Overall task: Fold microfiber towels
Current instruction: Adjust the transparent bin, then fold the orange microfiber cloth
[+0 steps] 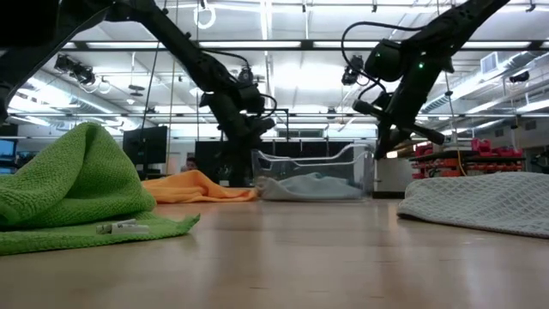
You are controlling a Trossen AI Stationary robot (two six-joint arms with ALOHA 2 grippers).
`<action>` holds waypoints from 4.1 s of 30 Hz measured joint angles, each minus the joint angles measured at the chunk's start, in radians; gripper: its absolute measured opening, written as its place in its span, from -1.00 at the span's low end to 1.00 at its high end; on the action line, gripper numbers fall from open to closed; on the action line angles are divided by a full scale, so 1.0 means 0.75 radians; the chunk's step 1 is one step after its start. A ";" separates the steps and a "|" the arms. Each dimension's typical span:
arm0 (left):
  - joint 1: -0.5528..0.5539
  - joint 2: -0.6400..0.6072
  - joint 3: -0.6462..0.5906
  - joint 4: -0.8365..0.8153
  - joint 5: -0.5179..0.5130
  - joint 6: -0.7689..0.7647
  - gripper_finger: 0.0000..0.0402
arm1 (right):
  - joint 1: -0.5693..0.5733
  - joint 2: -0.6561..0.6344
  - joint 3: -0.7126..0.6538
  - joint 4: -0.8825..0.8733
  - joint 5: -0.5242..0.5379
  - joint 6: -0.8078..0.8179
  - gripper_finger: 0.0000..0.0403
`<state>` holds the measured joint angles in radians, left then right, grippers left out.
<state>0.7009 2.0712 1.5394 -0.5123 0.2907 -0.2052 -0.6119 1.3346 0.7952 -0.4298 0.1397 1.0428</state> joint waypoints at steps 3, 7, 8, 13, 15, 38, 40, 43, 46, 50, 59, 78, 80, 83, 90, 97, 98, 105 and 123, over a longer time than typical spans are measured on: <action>-0.040 0.000 0.000 0.004 0.002 -0.016 -0.95 | -0.033 0.000 -0.001 0.012 0.034 -0.011 -1.00; -0.084 -0.001 -0.001 0.012 0.005 -0.026 -0.96 | -0.066 0.000 -0.001 0.013 0.049 -0.034 -1.00; -0.093 -0.001 -0.001 0.014 0.006 -0.030 -0.94 | -0.072 0.000 -0.001 0.013 0.053 -0.034 -1.00; -0.119 -0.001 -0.001 0.021 0.016 -0.062 -0.89 | -0.077 0.000 -0.001 0.028 0.116 -0.034 -1.00; -0.128 -0.001 -0.001 0.022 0.016 -0.062 -0.92 | -0.077 0.000 -0.001 0.051 0.128 -0.035 -1.00; -0.063 -0.007 0.003 -0.078 0.143 -0.049 -0.96 | -0.024 -0.152 0.002 -0.172 0.170 -0.064 -1.00; -0.063 -0.008 0.003 -0.077 0.142 -0.050 -0.95 | -0.011 -0.197 0.002 -0.215 0.210 -0.049 -1.00; -0.063 -0.008 0.003 -0.076 0.141 -0.035 -0.89 | 0.027 -0.255 0.002 -0.296 0.231 0.001 -1.00; -0.066 -0.008 0.003 -0.086 0.140 0.001 -0.84 | 0.143 -0.284 0.002 -0.300 0.175 0.044 -1.00; -0.051 -0.008 0.003 -0.087 0.152 0.009 -0.83 | 0.353 -0.260 0.002 -0.299 0.142 0.131 -1.00; -0.040 -0.009 0.003 -0.089 0.167 0.009 -0.94 | 0.480 -0.100 0.011 -0.277 0.199 0.246 -1.00; -0.069 -0.010 0.002 -0.048 0.189 -0.030 -0.92 | 0.217 -0.148 0.001 -0.255 0.247 0.022 -1.00; -0.063 -0.010 0.002 -0.049 0.190 -0.032 -0.91 | 0.216 -0.158 -0.002 -0.247 0.246 0.000 -1.00; -0.040 -0.014 0.002 -0.074 0.196 -0.031 -0.87 | 0.235 -0.178 -0.004 -0.243 0.251 -0.027 -1.00; 0.020 -0.134 0.001 -0.171 0.202 0.005 -0.76 | 0.308 -0.231 -0.003 -0.233 0.272 -0.051 -0.98; 0.039 -0.293 0.002 -0.513 0.019 0.174 -0.71 | 0.513 -0.338 -0.001 -0.187 0.274 -0.079 -0.96; 0.036 -0.306 0.002 -0.583 -0.014 0.195 -0.72 | 0.555 -0.354 -0.001 -0.176 0.272 -0.079 -0.95; -0.055 -0.350 -0.044 -0.877 -0.072 0.253 -0.76 | 0.825 -0.384 0.001 -0.172 0.271 -0.023 -0.95; -0.696 -0.401 -0.258 -0.698 -0.268 -0.546 -0.78 | 1.168 -0.381 0.002 -0.216 0.271 -0.436 -0.95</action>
<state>0.1787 1.7702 1.3457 -1.0361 0.0896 -0.6149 0.2637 1.0489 0.7963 -0.5921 0.3426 0.7159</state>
